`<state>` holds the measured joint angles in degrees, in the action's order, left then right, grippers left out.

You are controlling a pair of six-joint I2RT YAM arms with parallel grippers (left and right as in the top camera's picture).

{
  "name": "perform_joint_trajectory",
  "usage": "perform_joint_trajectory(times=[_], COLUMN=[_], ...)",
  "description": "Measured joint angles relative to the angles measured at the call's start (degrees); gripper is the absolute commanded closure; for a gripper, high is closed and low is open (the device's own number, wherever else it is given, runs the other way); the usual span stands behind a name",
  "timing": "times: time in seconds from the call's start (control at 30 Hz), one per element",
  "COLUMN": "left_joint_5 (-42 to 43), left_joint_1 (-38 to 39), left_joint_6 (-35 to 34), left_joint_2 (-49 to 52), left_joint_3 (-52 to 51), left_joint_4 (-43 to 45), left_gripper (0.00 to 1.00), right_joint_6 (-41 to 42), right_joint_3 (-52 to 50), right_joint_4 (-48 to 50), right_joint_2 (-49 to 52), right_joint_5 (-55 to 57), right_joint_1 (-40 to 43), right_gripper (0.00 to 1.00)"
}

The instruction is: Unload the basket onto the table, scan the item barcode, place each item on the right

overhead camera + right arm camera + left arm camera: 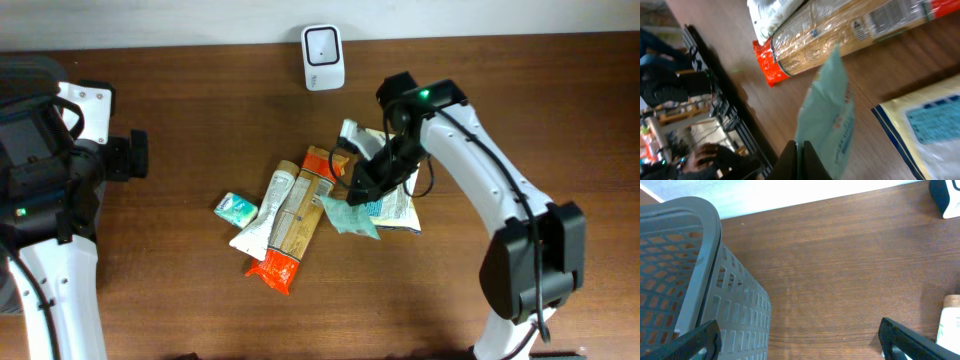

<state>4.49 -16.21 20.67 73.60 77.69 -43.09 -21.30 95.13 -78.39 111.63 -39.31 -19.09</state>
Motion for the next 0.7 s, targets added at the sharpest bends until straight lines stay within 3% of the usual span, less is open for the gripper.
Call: perform_joint_trajectory(times=[0.17,0.27,0.33,0.4,0.7], left_joint_5=[0.0,0.0,0.0,0.0,0.0], left_joint_1=[0.0,0.0,0.0,0.0,0.0], left_joint_6=[0.0,0.0,0.0,0.0,0.0], left_joint_2=[0.0,0.0,0.0,0.0,0.0], left_joint_3=[0.0,0.0,0.0,0.0,0.0], left_joint_4=[0.0,0.0,0.0,0.0,0.0], left_gripper=[0.01,0.01,0.01,0.01,0.01], right_joint_6=[-1.5,1.7,4.9,7.9,19.3], right_joint_3=[-2.8,-2.8,-2.8,-2.8,-2.9], right_joint_4=[3.4,6.9,10.2,13.6,20.4], right_joint_2=[0.9,1.3,1.4,1.5,1.6], right_joint_5=[-0.7,3.6,8.4,12.4,21.3], right_joint_1=[1.4,4.2,5.8,7.0,7.3], right_gripper=[0.96,0.95,0.74,0.46,0.39])
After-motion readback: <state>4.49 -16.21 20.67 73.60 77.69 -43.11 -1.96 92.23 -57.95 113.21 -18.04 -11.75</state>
